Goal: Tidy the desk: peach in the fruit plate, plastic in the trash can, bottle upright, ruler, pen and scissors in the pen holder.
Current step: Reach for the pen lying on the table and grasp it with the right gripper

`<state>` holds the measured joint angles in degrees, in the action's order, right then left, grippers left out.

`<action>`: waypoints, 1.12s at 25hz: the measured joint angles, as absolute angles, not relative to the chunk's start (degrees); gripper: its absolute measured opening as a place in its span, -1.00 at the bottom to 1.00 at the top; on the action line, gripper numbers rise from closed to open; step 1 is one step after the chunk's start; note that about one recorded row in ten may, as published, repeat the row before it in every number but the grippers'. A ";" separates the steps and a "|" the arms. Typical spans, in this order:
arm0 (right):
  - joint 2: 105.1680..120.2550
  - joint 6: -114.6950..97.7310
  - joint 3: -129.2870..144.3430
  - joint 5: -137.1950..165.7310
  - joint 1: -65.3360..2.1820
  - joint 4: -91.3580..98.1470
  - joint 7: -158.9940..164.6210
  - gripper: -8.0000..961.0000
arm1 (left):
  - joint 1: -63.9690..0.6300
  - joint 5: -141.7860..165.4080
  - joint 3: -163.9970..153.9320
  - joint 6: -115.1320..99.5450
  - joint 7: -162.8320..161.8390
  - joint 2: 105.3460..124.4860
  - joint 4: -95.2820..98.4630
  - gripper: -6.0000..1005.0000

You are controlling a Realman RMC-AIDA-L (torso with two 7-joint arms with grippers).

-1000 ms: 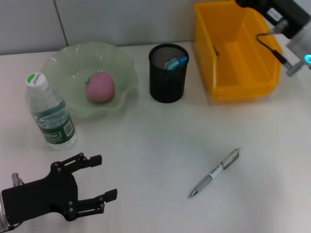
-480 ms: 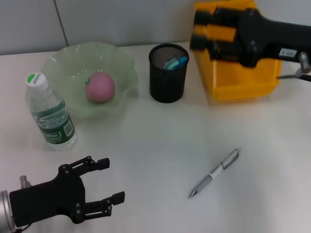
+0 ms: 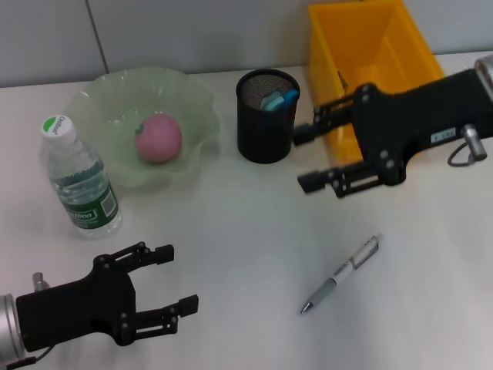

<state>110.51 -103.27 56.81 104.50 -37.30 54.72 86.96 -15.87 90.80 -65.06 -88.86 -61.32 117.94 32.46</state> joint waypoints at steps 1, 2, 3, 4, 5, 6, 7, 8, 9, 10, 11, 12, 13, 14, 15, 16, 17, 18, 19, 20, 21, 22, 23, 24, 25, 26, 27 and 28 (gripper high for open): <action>110.58 -103.83 56.91 106.38 -37.96 54.80 87.03 0.28 | -15.88 90.79 -65.04 -88.81 -61.48 117.95 32.54 0.68; 110.67 -104.37 56.97 108.06 -38.60 54.91 87.18 0.28 | -15.88 90.79 -65.00 -88.77 -61.52 117.95 32.55 0.68; 110.83 -104.96 57.04 109.79 -39.22 55.02 87.46 0.28 | -15.90 90.79 -65.00 -88.69 -61.53 117.95 32.56 0.68; 111.24 -105.92 57.18 112.52 -40.22 55.49 88.12 0.28 | -15.96 90.79 -65.12 -88.53 -61.53 117.90 32.55 0.68; 111.24 -105.92 57.18 112.52 -40.22 55.49 88.12 0.28 | -15.96 90.79 -65.12 -88.53 -61.53 117.90 32.55 0.68; 111.52 -106.31 57.18 113.51 -40.51 55.88 88.39 0.28 | -16.03 90.79 -65.20 -88.49 -61.53 117.83 32.56 0.68; 111.85 -106.78 57.22 114.57 -40.77 56.43 88.72 0.28 | -16.10 90.79 -65.24 -88.44 -61.53 117.77 32.55 0.68; 112.06 -107.20 57.30 115.30 -40.87 56.99 88.92 0.28 | -16.14 90.79 -65.26 -88.41 -61.53 117.70 32.56 0.68; 112.61 -108.34 57.68 117.05 -41.16 58.55 90.00 0.28 | -16.21 90.79 -65.27 -88.34 -61.44 117.58 32.56 0.68; 112.61 -108.34 57.68 117.05 -41.16 58.55 90.00 0.28 | -16.21 90.79 -65.27 -88.34 -61.44 117.58 32.56 0.68; 112.90 -108.95 57.92 118.09 -41.40 59.40 90.70 0.28 | -16.24 90.79 -65.28 -88.29 -61.31 117.48 32.55 0.68; 113.17 -109.61 58.20 119.39 -41.67 60.25 91.44 0.28 | -16.25 90.79 -65.28 -88.24 -61.20 117.40 32.55 0.68; 113.41 -110.28 58.48 120.71 -41.91 61.12 92.07 0.28 | -16.26 90.79 -65.28 -88.19 -61.13 117.32 32.55 0.68; 113.74 -111.04 59.47 123.24 -42.55 62.09 92.72 0.28 | -16.26 90.79 -65.28 -88.00 -61.09 117.23 32.54 0.68; 113.74 -111.04 59.47 123.24 -42.55 62.09 92.72 0.28 | -16.26 90.79 -65.28 -88.00 -61.09 117.23 32.54 0.68; 113.97 -111.13 60.79 125.64 -43.22 62.27 92.86 0.28 | -16.28 90.84 -65.28 -87.81 -61.09 117.23 32.53 0.68; 113.97 -111.13 60.79 125.64 -43.22 62.27 92.86 0.28 | -16.31 91.07 -65.28 -87.58 -61.08 117.28 32.53 0.68; 114.18 -111.06 61.48 127.35 -43.68 62.25 92.87 0.28 | -16.35 91.72 -65.23 -87.39 -61.08 117.44 32.53 0.68; 114.85 -110.92 62.59 130.58 -44.51 62.22 92.83 0.28 | -16.59 93.46 -64.96 -87.01 -61.07 117.81 32.64 0.68; 114.85 -110.92 62.59 130.58 -44.51 62.22 92.83 0.28 | -16.59 93.46 -64.96 -87.01 -61.07 117.81 32.64 0.68; 115.67 -110.73 63.64 133.90 -45.37 62.23 92.19 0.28 | -16.77 93.87 -64.96 -86.87 -61.07 117.94 32.68 0.68; 115.67 -110.73 63.64 133.90 -45.37 62.23 92.19 0.28 | -17.01 94.32 -64.99 -86.60 -61.07 118.03 32.71 0.68; 116.22 -110.58 64.24 135.85 -45.94 62.22 91.56 0.28 | -17.01 94.32 -64.99 -86.60 -61.07 118.03 32.71 0.68; 117.17 -110.15 65.02 138.74 -46.78 61.93 89.96 0.28 | -17.01 94.32 -64.99 -86.60 -61.07 118.03 32.71 0.68; 117.17 -110.15 65.02 138.74 -46.78 61.93 89.96 0.28 | -17.21 94.55 -65.08 -86.37 -61.13 118.07 32.71 0.68; 117.64 -109.84 65.47 140.22 -47.18 61.63 88.90 0.28 | -17.53 94.99 -65.21 -85.91 -61.41 118.11 32.64 0.68; 118.05 -109.10 66.15 141.81 -47.56 61.27 87.76 0.28 | -17.54 95.06 -65.23 -85.81 -61.43 118.11 32.64 0.68; 118.32 -108.48 66.84 142.71 -47.81 61.02 87.22 0.28 | -17.52 95.08 -65.26 -85.79 -61.43 118.12 32.64 0.68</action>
<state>118.32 -108.48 66.84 142.71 -47.81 61.02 87.22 -17.52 95.08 -65.26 -85.79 -61.43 118.12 32.64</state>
